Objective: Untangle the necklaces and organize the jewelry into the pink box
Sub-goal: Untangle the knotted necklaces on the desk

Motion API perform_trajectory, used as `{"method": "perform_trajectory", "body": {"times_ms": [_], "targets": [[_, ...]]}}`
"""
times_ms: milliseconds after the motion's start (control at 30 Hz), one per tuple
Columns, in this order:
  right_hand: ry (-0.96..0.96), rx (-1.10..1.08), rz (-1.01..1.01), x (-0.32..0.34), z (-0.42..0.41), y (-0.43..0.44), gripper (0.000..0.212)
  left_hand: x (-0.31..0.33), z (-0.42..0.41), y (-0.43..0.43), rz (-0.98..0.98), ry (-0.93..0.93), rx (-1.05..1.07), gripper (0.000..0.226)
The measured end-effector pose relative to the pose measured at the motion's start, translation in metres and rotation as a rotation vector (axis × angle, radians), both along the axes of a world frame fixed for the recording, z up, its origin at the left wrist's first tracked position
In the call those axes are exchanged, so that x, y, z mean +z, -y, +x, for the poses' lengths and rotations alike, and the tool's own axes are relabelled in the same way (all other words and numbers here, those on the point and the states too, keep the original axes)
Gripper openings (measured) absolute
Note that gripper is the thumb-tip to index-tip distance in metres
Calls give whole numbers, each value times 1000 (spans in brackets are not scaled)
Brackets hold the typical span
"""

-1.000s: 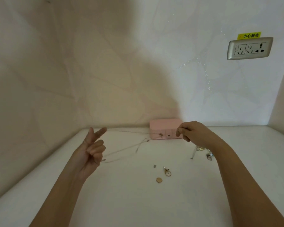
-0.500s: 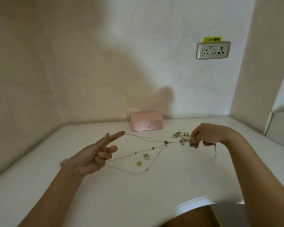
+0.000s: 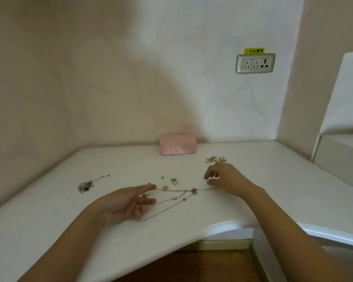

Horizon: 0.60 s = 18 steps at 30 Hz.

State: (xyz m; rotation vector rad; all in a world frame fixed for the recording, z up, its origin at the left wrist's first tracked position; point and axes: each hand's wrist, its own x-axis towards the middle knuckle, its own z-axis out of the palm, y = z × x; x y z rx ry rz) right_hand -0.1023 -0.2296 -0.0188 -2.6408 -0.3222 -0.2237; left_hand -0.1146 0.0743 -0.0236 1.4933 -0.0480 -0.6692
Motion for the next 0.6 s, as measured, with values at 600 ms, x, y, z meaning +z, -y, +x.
{"method": "perform_trajectory", "body": {"times_ms": [600], "targets": [[-51, 25, 587, -32, -17, -34, 8, 19, -12, 21, 912, 753, 122, 32]]}}
